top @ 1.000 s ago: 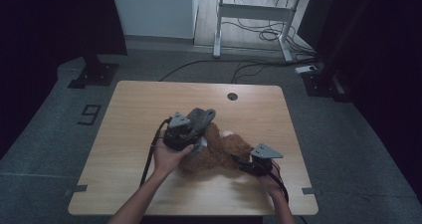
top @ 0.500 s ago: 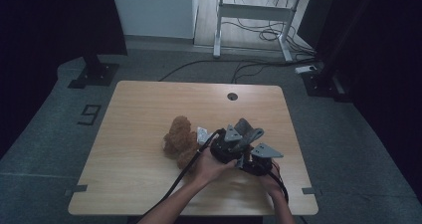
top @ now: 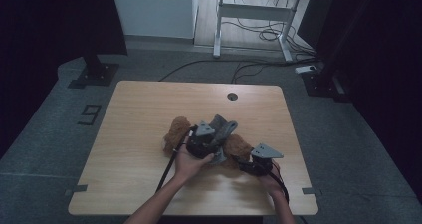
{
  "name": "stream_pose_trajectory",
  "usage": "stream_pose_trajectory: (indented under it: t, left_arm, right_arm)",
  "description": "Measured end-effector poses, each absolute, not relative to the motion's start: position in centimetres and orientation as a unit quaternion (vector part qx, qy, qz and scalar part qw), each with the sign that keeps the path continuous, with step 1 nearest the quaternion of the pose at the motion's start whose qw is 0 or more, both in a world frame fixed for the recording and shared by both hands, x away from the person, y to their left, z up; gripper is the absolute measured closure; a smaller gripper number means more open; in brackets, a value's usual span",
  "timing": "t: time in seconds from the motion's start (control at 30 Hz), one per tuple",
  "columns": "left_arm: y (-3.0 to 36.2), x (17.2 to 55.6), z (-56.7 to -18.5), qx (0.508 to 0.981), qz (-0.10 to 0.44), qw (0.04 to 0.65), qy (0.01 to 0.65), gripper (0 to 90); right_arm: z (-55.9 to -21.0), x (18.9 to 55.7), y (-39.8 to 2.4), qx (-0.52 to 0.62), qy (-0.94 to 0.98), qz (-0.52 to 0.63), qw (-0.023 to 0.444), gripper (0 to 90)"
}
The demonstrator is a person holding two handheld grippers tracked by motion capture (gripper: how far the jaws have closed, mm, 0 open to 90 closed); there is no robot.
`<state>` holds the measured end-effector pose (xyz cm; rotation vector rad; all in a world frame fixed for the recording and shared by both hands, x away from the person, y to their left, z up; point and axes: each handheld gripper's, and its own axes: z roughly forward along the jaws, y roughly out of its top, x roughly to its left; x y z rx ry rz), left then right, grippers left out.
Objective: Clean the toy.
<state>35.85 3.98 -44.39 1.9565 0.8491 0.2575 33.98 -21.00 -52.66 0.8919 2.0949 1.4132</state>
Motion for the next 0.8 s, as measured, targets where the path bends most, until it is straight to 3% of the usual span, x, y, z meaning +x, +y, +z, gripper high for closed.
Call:
stream_pose_trajectory:
  t: [0.27, 0.57, 0.8]
  left_arm:
    - [9.2, 35.5, -44.2, 0.782, 0.146, 0.475, 0.376, 75.6]
    - [14.7, 36.7, -46.0, 0.755, 0.137, 0.474, 0.432, 75.6]
    - [18.0, 36.9, -46.9, 0.749, 0.161, 0.446, 0.463, 75.4]
  right_arm:
    - [-52.6, 34.0, -21.0, 0.329, 0.760, 0.513, 0.227, 44.3]
    - [-52.6, 34.1, -20.9, 0.330, 0.758, 0.514, 0.228, 44.3]
    - [-52.6, 34.2, -20.7, 0.336, 0.755, 0.514, 0.231, 44.3]
